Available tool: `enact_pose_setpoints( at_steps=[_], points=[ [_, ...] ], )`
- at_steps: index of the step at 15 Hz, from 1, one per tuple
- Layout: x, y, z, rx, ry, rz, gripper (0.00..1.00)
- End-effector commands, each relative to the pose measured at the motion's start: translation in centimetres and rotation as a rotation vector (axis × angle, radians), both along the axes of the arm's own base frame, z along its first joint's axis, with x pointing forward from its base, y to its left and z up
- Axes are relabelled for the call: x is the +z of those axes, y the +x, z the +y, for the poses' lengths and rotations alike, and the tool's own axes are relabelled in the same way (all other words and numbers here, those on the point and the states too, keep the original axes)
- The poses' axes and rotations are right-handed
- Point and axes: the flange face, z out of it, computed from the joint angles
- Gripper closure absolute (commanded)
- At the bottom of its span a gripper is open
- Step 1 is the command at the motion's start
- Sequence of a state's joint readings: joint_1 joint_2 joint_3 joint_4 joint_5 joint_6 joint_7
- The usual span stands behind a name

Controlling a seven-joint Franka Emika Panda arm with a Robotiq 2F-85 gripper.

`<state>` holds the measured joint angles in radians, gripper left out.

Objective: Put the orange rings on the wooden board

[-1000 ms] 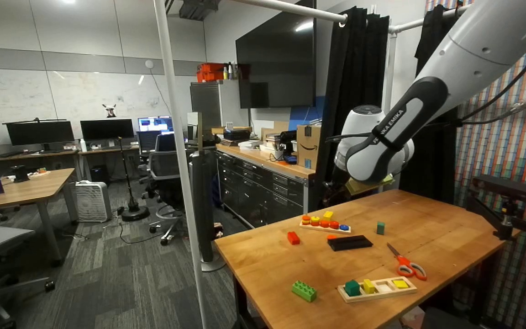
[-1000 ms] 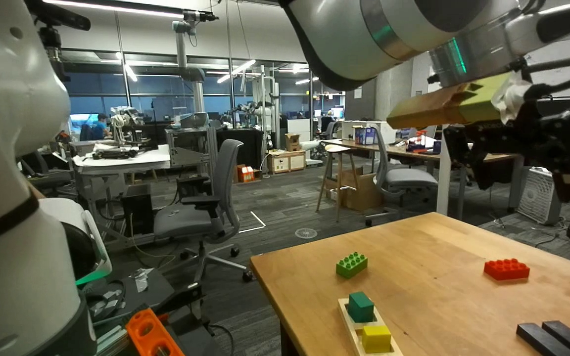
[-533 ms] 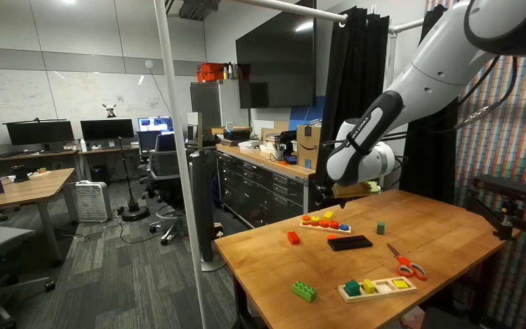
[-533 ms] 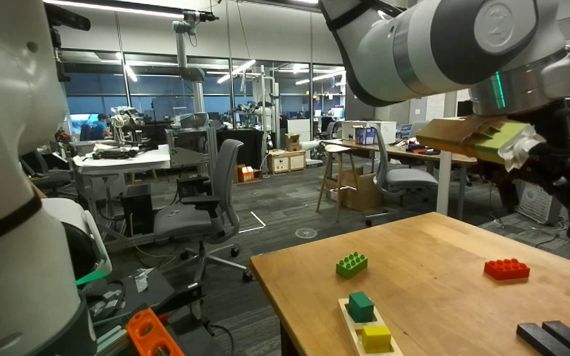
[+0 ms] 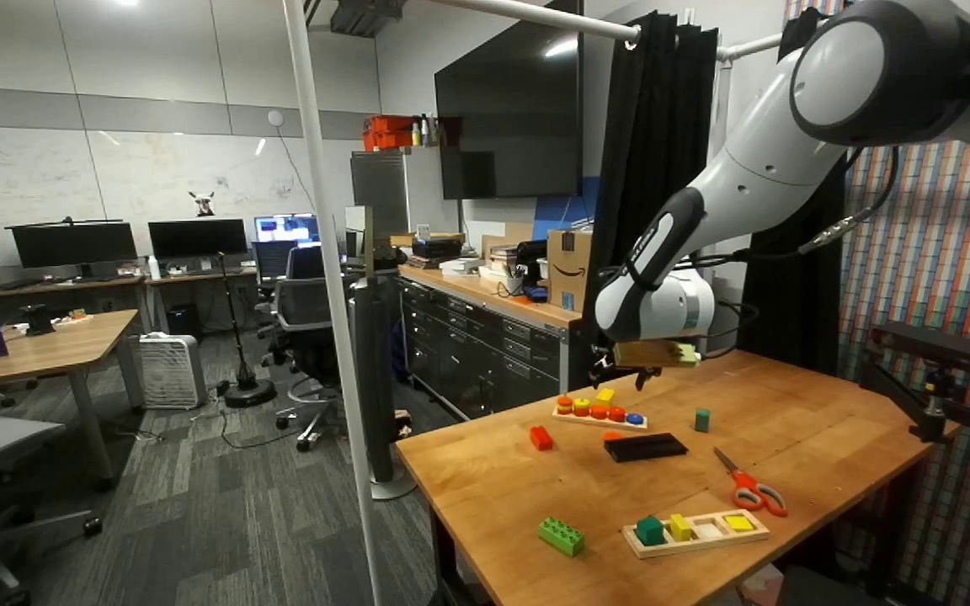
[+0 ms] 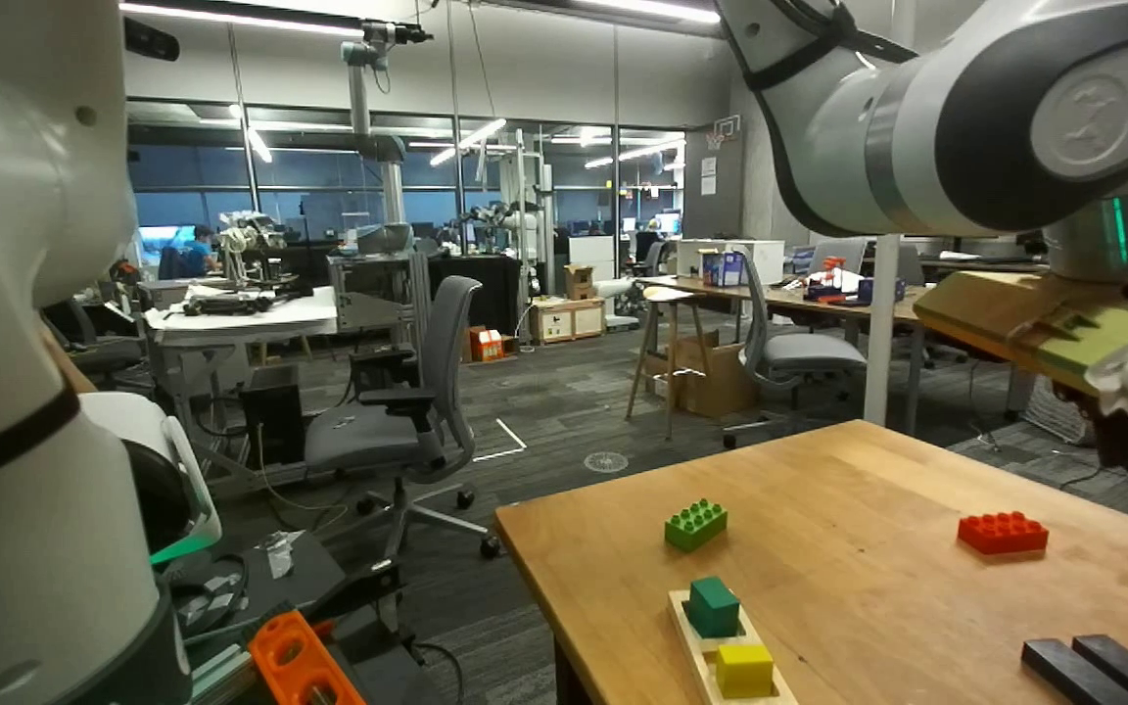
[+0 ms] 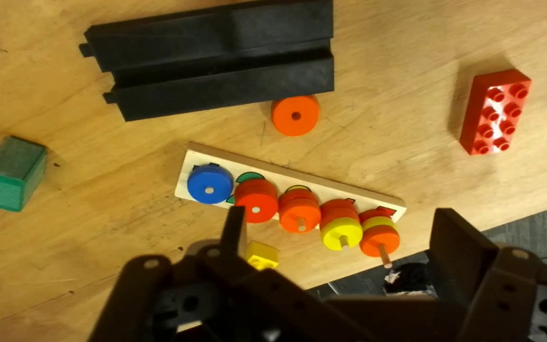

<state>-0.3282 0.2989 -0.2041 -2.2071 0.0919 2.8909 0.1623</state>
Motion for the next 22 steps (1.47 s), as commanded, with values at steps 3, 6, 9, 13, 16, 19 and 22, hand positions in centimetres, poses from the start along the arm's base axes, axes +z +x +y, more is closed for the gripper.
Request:
enact_pose_setpoints(
  at_steps=[3, 6, 9, 13, 16, 19, 22],
  points=[
    [-2.4, 1.3, -3.1, -0.031, 0.05, 0.047, 0.0],
    [-3.7, 1.7, -3.8, -0.029, 0.096, 0.085, 0.0],
    [-5.2, 2.3, -4.2, -0.012, 0.16, 0.115, 0.0],
    [-7.0, 2.9, -4.9, 0.009, 0.223, 0.165, 0.0],
    [-8.1, 3.3, -5.6, 0.024, 0.242, 0.202, 0.0],
    [-8.9, 4.2, -6.0, 0.045, 0.244, 0.23, 0.0],
    [-9.5, 5.3, -6.3, 0.065, 0.244, 0.246, 0.0]
  ],
)
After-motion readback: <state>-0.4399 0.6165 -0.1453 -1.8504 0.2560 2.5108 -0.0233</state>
